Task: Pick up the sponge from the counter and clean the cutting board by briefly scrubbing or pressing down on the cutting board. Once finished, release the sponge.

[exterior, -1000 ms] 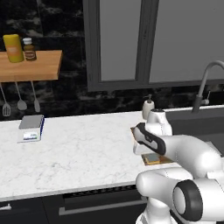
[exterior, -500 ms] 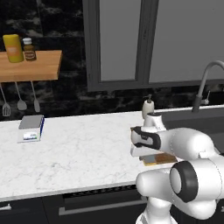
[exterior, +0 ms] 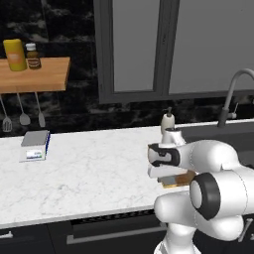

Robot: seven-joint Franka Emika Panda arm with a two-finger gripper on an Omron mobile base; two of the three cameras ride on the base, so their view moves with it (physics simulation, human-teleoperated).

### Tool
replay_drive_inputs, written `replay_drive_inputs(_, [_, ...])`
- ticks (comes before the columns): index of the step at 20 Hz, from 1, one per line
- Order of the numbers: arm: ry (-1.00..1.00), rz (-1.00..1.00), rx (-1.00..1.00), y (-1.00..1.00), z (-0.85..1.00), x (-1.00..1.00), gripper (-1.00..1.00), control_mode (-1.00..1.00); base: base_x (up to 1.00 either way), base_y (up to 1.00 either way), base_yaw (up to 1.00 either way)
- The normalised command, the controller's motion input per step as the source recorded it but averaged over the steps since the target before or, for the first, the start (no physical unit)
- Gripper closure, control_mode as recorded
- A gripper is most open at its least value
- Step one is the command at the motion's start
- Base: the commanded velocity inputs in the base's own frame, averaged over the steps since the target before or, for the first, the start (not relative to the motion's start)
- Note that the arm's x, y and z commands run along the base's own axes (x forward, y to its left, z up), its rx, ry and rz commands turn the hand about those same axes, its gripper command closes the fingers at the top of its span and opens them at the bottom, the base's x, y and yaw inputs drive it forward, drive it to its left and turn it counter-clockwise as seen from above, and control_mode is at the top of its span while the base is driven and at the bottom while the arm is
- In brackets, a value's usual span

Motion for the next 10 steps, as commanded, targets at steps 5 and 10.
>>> replay_drive_inputs(5, [0.0, 0.0, 0.0, 0.0, -0.12, 0.48, 1.0, -1.0, 0.0, 0.0, 0.0])
replay_drive_inputs(10, [0.0, 0.0, 0.0, 0.0, -0.03, 0.49, 1.0, -1.0, 0.0, 0.0, 0.0])
